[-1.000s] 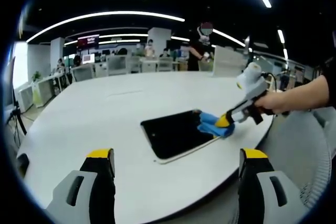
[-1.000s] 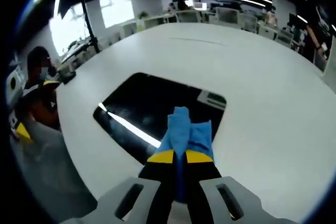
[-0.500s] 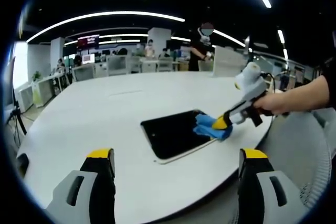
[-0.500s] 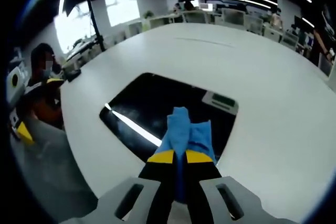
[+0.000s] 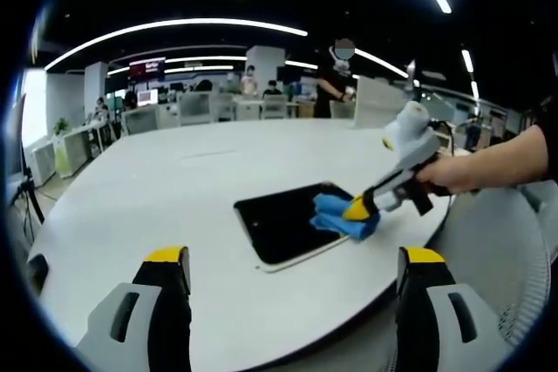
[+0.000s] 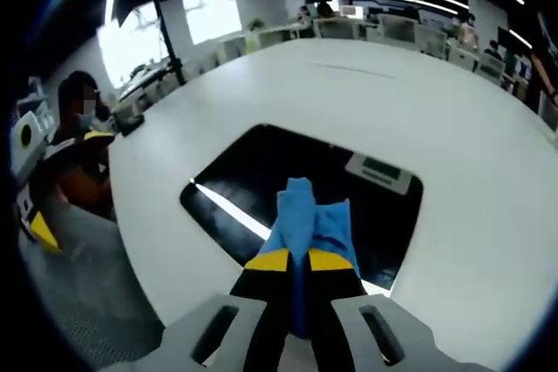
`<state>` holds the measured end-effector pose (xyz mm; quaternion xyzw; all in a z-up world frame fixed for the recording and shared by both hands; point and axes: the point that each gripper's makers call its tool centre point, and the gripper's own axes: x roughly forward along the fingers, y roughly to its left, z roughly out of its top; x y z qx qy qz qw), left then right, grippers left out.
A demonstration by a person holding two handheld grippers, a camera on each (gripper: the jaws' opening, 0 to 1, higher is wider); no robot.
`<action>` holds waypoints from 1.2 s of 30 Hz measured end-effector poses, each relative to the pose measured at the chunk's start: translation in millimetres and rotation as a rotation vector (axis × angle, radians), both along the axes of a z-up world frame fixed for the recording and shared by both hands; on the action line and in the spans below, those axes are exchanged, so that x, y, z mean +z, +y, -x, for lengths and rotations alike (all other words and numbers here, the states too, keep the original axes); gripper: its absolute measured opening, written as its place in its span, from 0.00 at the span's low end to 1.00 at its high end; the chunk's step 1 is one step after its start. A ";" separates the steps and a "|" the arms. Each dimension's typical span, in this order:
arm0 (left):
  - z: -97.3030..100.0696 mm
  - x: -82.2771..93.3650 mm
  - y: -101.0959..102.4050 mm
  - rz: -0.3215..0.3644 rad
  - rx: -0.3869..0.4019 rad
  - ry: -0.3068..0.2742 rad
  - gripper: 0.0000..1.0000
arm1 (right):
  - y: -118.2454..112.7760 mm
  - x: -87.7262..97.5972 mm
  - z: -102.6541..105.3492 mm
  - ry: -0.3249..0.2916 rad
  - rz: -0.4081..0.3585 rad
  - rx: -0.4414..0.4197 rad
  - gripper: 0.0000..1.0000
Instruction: Wipe the mirror surface with the cleaning cloth until all visible marks leave the cleaned area.
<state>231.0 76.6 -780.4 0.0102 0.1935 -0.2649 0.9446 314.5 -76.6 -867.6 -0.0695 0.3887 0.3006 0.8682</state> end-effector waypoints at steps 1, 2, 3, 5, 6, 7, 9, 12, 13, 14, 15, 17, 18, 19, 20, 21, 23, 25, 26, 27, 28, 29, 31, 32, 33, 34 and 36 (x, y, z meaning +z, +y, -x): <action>0.2 0.0 -0.1 0.000 0.000 0.001 0.99 | 1.3 0.0 -0.1 0.000 -0.001 0.002 0.01; 0.2 0.0 -0.1 0.000 0.000 0.000 0.99 | 2.7 0.0 -0.4 0.001 -0.003 0.003 0.01; 0.0 0.2 0.0 0.001 0.000 -0.001 0.99 | 5.0 -0.1 -0.5 0.001 -0.005 0.005 0.01; 0.0 0.1 0.1 0.001 0.000 0.000 0.99 | 8.5 0.1 -0.6 0.001 -0.007 0.010 0.01; -0.1 0.2 0.3 0.001 0.000 -0.001 0.99 | 11.3 0.1 -0.5 0.002 -0.010 0.013 0.01; -0.2 0.2 0.4 0.002 0.001 -0.001 0.99 | 14.3 0.2 -0.4 0.003 -0.014 0.015 0.01; -0.2 0.1 0.4 0.002 0.001 0.000 0.99 | 18.2 0.2 -0.8 0.003 -0.016 0.019 0.01; -0.3 0.1 0.6 0.001 0.001 0.000 0.99 | 26.7 0.4 -0.2 0.002 -0.024 0.028 0.01; -0.3 0.1 0.7 0.001 0.002 0.000 0.99 | 28.5 0.4 -0.1 0.002 -0.026 0.030 0.01; -0.3 0.2 0.7 0.002 0.002 0.000 0.99 | 31.2 0.6 0.2 0.003 -0.029 0.033 0.01; -0.3 0.2 0.7 0.001 0.002 0.000 0.99 | 32.8 0.6 0.2 0.004 -0.030 0.036 0.01; -0.1 0.2 0.7 0.002 0.002 0.000 0.99 | 36.2 0.7 0.2 0.007 -0.037 0.039 0.01; -0.1 0.2 0.8 0.002 0.002 0.000 0.99 | 38.6 0.7 0.4 0.008 -0.040 0.040 0.01; 0.0 0.3 0.9 0.002 0.002 0.000 0.99 | 40.2 0.8 0.7 0.008 -0.041 0.042 0.01; 0.1 0.2 0.9 0.002 0.001 0.000 0.99 | 41.7 0.8 0.9 0.008 -0.043 0.043 0.01; 0.3 0.3 1.0 0.002 0.001 -0.001 0.99 | 43.7 0.9 0.9 0.008 -0.043 0.045 0.01; 0.5 0.3 1.1 0.003 0.001 0.000 0.99 | 46.5 1.0 0.9 0.010 -0.045 0.049 0.01; 0.4 0.5 1.3 0.003 0.001 -0.002 0.99 | 50.2 1.1 0.6 0.012 -0.047 0.053 0.01; 0.4 0.5 1.4 0.003 0.001 -0.001 0.99 | 51.9 1.1 0.8 0.012 -0.048 0.055 0.01; 0.5 0.4 1.5 0.003 0.001 -0.001 0.99 | 53.8 1.2 0.9 0.012 -0.050 0.056 0.01; 0.5 0.4 1.6 0.003 0.002 -0.002 0.99 | 56.3 1.1 1.0 0.011 -0.051 0.058 0.01; 0.6 0.3 1.5 0.004 0.002 -0.001 0.99 | 58.9 1.1 1.1 0.011 -0.053 0.060 0.01; 0.6 0.3 1.5 0.003 0.002 -0.001 0.99 | 61.4 1.1 0.8 0.011 -0.056 0.061 0.01; 0.7 0.2 1.5 0.003 0.001 0.000 0.99 | 62.9 1.1 0.4 0.012 -0.058 0.063 0.01; 0.7 0.2 1.5 0.003 0.002 0.000 0.99 | 63.3 1.2 0.2 0.014 -0.060 0.063 0.01; 0.9 0.0 1.5 0.003 0.002 0.002 0.99 | 64.0 1.2 0.0 0.017 -0.067 0.059 0.01; 0.9 0.0 1.2 0.003 0.001 0.002 0.99 | 65.4 1.3 -0.1 0.018 -0.069 0.061 0.01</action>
